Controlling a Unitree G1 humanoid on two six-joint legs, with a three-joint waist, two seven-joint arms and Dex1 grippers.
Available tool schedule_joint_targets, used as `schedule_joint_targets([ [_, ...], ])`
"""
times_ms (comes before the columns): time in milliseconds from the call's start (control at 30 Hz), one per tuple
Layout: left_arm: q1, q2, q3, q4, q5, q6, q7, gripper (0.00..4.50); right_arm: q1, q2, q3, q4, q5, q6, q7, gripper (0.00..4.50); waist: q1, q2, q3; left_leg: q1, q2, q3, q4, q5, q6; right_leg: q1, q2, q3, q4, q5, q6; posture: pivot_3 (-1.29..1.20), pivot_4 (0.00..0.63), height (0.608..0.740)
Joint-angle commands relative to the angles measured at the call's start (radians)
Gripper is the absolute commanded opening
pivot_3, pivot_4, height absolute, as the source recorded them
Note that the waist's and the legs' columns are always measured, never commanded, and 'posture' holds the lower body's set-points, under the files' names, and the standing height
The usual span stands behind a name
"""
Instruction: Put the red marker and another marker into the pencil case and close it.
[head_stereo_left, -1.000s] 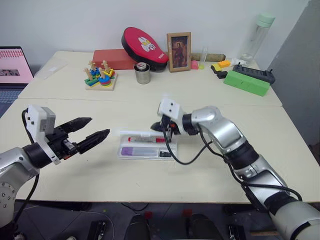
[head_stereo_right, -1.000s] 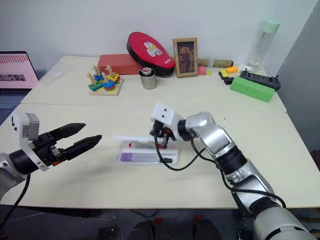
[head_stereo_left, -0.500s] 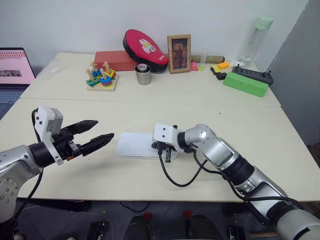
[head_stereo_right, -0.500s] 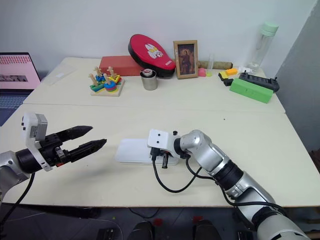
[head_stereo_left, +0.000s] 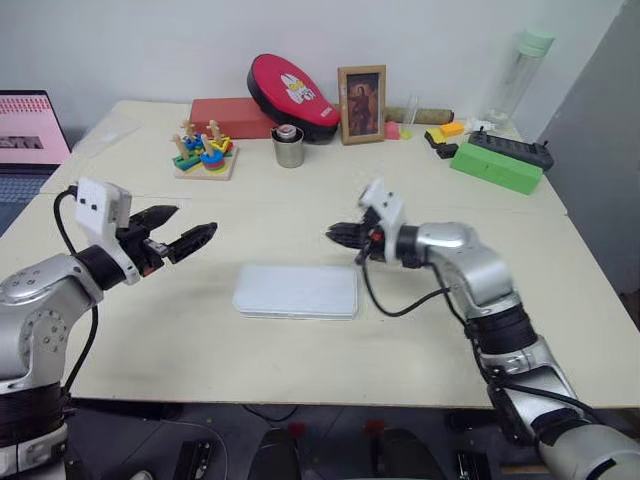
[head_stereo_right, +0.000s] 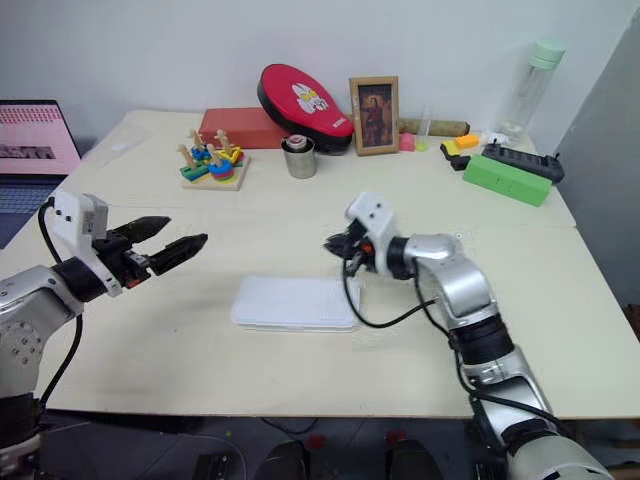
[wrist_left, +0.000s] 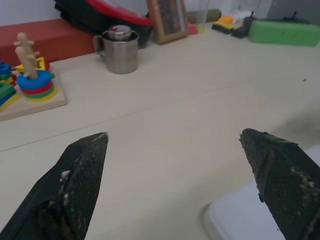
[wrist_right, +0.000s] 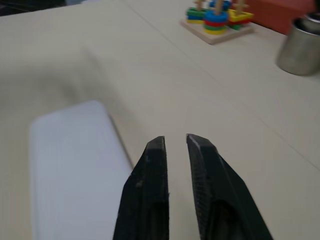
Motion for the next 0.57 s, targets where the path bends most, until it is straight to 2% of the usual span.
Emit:
schedule_joint_targets([
  [33, -0.046, -0.001, -0.028, 0.075, 0.086, -0.075, 0.033, 4.5, 0.0, -0.05, -0.08, -0.022, 0.03, 0.027, -0.029, 1.81, -0.002, -0.001, -0.001, 0.0, 0.0, 0.0, 0.0, 0.0, 0.0, 0.0, 0.0, 0.0, 0.0, 0.0, 0.0, 0.0, 0.15, 0.74],
  [133, -0.074, -0.003, -0.043, 0.153, 0.112, -0.102, 0.024, 4.5, 0.005, -0.078, -0.13, -0.014, 0.041, 0.047, -0.057, 2.69, -0.004, 0.0, 0.0, 0.0, 0.0, 0.0, -0.001, 0.0, 0.0, -0.001, 0.0, 0.0, 0.0, 0.0, -0.001, 0.0, 0.15, 0.74],
  [367, -0.12, 0.013, -0.055, 0.268, 0.148, -0.151, -0.021, 4.5, 0.052, -0.132, -0.173, -0.066, 0.074, 0.092, -0.084, 4.43, -0.004, 0.0, 0.0, 0.0, 0.0, 0.0, -0.001, 0.0, 0.0, -0.001, 0.0, 0.0, 0.0, 0.0, -0.001, 0.0, 0.15, 0.74],
  [567, -0.12, 0.021, -0.038, 0.297, 0.148, -0.147, -0.038, 4.5, 0.077, -0.152, -0.182, -0.085, 0.092, 0.104, -0.099, 4.47, -0.004, 0.0, 0.0, 0.0, 0.0, 0.0, -0.001, 0.0, 0.0, 0.0, 0.0, 0.0, 0.001, 0.0, -0.001, 0.0, 0.15, 0.74],
])
